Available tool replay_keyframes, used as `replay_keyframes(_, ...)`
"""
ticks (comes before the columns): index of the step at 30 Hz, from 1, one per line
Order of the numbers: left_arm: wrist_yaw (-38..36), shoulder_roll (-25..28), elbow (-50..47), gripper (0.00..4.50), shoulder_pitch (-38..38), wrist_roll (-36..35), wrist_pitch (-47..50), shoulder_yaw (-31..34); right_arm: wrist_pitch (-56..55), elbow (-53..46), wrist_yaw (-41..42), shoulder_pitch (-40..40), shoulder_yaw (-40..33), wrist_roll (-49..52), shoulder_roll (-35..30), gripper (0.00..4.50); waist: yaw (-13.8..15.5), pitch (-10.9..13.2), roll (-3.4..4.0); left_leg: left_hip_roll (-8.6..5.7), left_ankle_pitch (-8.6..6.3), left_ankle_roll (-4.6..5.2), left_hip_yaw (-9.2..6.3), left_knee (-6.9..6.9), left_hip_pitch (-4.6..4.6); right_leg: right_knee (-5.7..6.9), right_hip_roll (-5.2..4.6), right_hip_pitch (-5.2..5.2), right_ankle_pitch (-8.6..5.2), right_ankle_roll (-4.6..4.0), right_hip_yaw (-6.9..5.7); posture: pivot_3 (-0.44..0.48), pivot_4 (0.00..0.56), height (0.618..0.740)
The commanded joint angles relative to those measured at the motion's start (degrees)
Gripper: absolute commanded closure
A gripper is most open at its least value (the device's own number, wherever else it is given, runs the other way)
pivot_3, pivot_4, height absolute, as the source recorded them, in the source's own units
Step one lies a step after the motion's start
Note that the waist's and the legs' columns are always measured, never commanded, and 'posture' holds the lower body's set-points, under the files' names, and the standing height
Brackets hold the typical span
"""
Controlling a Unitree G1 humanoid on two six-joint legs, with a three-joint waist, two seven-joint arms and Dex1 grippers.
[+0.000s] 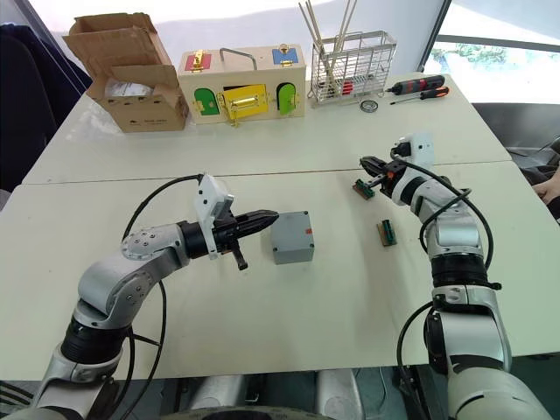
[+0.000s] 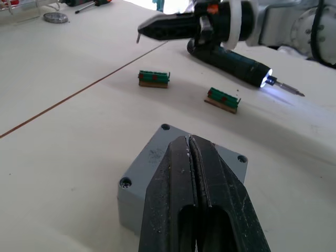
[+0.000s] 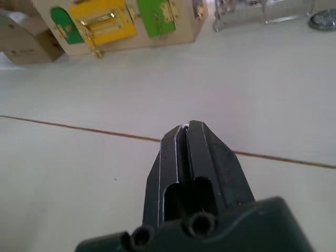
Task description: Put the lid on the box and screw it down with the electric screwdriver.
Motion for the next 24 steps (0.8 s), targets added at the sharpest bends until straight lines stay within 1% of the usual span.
replay_keyframes(1, -1.74, 2.97, -2.93, 4.5, 0.98, -1.82, 0.57, 3.04, 7.94, -18.16, 5.26, 5.08, -0.83, 8.4, -2.56, 4.47, -0.1, 0.0, 0.0, 0.0, 0.0, 0.0, -0.01, -0.01, 0.0, 0.0, 0.0, 0.0, 0.0, 0.0, 0.0, 0.0, 0.15, 0.734)
replay_keyframes(3, -3.0, 5.15, -3.8, 4.5, 1.79, -2.92, 1.6, 3.96, 13.06, -26.38, 6.56, 8.91, -0.04, 12.04, -4.01, 4.47, -0.1, 0.0, 0.0, 0.01, -0.01, 0.02, -0.02, -0.01, -0.01, 0.01, 0.0, -0.01, 0.0, 0.0, 0.0, 0.0, 0.15, 0.734)
replay_keyframes(6, -4.25, 7.53, -4.83, 4.5, 2.63, -4.65, 2.82, 4.94, 18.06, -34.07, 6.23, 12.37, 0.75, 15.4, -4.54, 4.47, -0.08, 0.0, 0.0, 0.01, -0.17, 0.3, -0.01, 0.01, 0.0, 0.01, 0.0, 0.01, 0.0, 0.0, 0.01, 0.0, 0.15, 0.734)
replay_keyframes(8, -4.88, 8.74, -5.2, 4.5, 3.01, -5.15, 3.15, 5.12, 18.72, -37.09, 4.56, 13.83, 2.44, 15.37, -3.12, 4.47, -0.07, 0.0, 0.0, 0.01, -0.19, 0.33, -0.01, 0.02, 0.0, 0.02, 0.0, 0.01, 0.0, 0.0, 0.01, 0.0, 0.15, 0.734)
replay_keyframes(14, -4.83, 9.31, -5.79, 4.5, 3.42, -5.27, 3.77, 4.09, 17.06, -35.94, 2.51, 14.25, 7.14, 13.0, 0.42, 4.47, 0.07, 0.0, 0.0, -0.01, -0.16, 0.28, -0.02, 0.03, 0.0, 0.01, -0.01, 0.02, 0.0, 0.0, 0.01, 0.0, 0.15, 0.734)
replay_keyframes(18, -4.23, 9.14, -6.23, 4.5, 3.68, -5.53, 4.09, 4.23, 14.83, -33.29, 3.21, 14.03, 9.29, 10.81, 0.14, 4.47, 0.03, 0.0, 0.0, -0.01, -0.04, 0.07, -0.01, 0.03, 0.0, 0.0, -0.01, 0.01, 0.0, 0.0, 0.0, 0.0, 0.15, 0.734)
replay_keyframes(24, -3.27, 8.91, -6.87, 4.5, 4.28, -5.95, 4.28, 4.48, 13.42, -30.95, 4.19, 13.94, 9.49, 9.73, -0.26, 4.47, -0.03, 0.0, 0.0, -0.01, -0.04, 0.08, -0.01, 0.03, 0.0, 0.01, -0.01, 0.01, 0.0, 0.0, 0.0, 0.0, 0.15, 0.734)
